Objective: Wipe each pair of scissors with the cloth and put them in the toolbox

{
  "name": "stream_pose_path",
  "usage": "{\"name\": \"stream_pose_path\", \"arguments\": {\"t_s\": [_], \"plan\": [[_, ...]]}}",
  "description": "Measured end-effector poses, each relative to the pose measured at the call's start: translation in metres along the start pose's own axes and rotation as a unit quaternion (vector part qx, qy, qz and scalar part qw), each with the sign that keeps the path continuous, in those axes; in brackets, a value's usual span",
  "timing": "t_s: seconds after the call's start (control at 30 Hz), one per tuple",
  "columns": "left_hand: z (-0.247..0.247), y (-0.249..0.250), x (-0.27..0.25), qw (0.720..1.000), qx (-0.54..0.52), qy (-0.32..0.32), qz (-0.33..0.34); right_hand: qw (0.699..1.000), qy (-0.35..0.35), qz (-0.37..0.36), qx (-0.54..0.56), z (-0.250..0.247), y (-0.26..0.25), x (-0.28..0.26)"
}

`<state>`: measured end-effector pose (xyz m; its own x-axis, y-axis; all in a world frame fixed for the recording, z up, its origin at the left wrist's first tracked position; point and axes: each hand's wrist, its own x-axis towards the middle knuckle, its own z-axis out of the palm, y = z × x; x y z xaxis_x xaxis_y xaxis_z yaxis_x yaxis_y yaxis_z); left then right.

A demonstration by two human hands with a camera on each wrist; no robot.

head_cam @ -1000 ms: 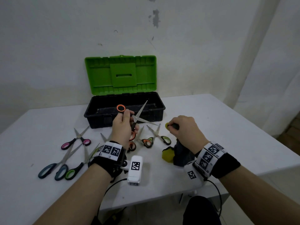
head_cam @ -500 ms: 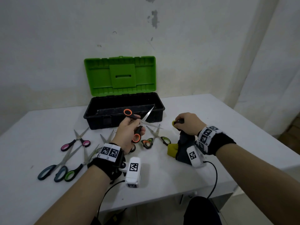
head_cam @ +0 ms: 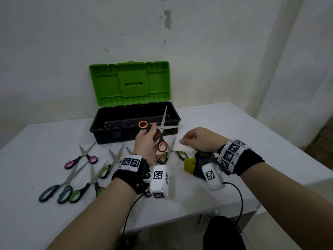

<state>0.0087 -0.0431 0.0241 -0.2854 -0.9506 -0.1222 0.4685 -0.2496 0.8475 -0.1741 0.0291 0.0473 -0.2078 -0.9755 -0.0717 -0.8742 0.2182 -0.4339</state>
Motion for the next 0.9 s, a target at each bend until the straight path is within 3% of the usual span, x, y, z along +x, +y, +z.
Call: {"name": "stream_pose_path", "arguments": {"t_s": [0.13, 0.23, 0.43, 0.6, 0.8, 0.9], "plan": [[0.014, 0.001, 0.0, 0.996, -0.074, -0.01, -0.051, 0.983, -0.022, -0.068, 0.166, 0.002, -0.034, -0.012], [0.017, -0.001, -0.003, 0.994, -0.089, -0.017, -0.06, 0.97, 0.003, -0.071, 0.234, 0.008, -0.043, -0.009], [-0.014, 0.013, 0.006, 0.999, 0.013, 0.032, 0.025, 0.971, 0.013, -0.054, 0.232, 0.004, -0.037, -0.001], [-0.032, 0.022, 0.004, 0.982, 0.184, -0.026, 0.046, 0.973, 0.068, -0.04, 0.217, 0.005, -0.04, 0.005], [-0.034, 0.025, 0.003, 0.981, 0.187, -0.055, 0.012, 0.966, 0.093, -0.039, 0.239, 0.016, -0.05, 0.011], [-0.027, 0.022, -0.001, 0.985, 0.161, -0.059, -0.002, 0.948, 0.111, -0.027, 0.298, 0.025, -0.057, 0.012]]}}
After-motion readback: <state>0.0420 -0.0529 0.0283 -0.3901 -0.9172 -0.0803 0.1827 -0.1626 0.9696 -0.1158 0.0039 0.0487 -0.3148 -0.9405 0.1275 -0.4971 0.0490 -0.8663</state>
